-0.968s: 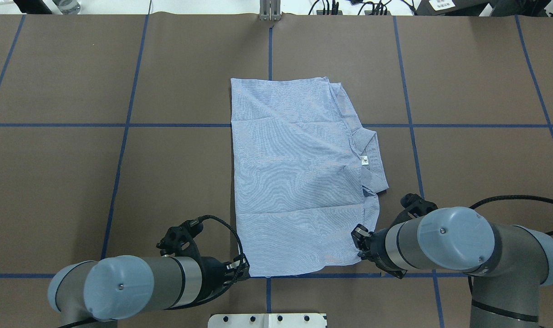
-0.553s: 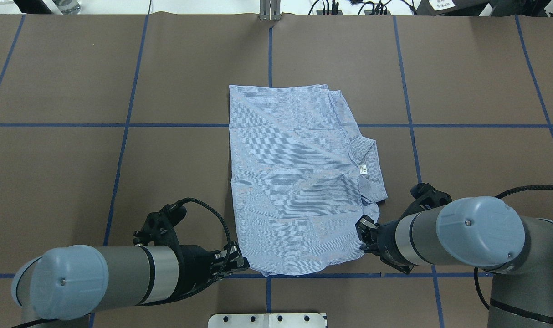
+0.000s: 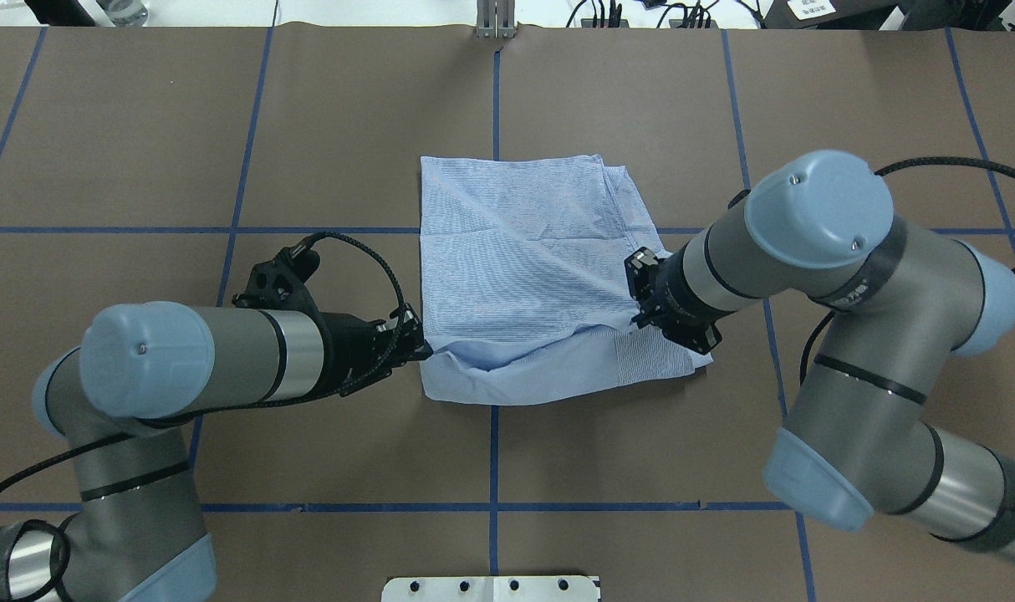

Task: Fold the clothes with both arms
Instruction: 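Lift both near corners and fold them over to the far edge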

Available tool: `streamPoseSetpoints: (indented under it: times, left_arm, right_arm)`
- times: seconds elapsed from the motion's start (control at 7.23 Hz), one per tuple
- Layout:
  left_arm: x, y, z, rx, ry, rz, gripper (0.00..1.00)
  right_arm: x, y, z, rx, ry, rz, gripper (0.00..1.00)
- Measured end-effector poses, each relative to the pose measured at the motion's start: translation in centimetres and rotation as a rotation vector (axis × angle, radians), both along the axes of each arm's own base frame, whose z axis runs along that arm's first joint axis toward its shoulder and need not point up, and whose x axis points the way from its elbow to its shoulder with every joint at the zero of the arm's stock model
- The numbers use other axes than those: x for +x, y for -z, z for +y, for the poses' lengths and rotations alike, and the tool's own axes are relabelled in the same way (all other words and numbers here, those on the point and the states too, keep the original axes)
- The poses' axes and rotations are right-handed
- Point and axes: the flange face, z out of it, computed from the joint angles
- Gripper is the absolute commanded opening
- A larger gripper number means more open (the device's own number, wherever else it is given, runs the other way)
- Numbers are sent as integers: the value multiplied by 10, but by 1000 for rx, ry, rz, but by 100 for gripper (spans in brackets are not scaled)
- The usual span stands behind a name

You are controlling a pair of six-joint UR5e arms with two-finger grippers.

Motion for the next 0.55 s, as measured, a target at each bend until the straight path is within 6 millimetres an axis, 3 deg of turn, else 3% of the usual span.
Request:
streamPoseSetpoints:
  times: [0.14, 0.55]
  left_arm:
    - [3, -3, -25, 5, 21, -19, 0]
    - [3, 0, -92, 35, 97, -62, 0]
  right_arm:
    - [4, -4, -26, 17, -1, 19, 0]
    - [-19, -7, -95, 34, -2, 77, 0]
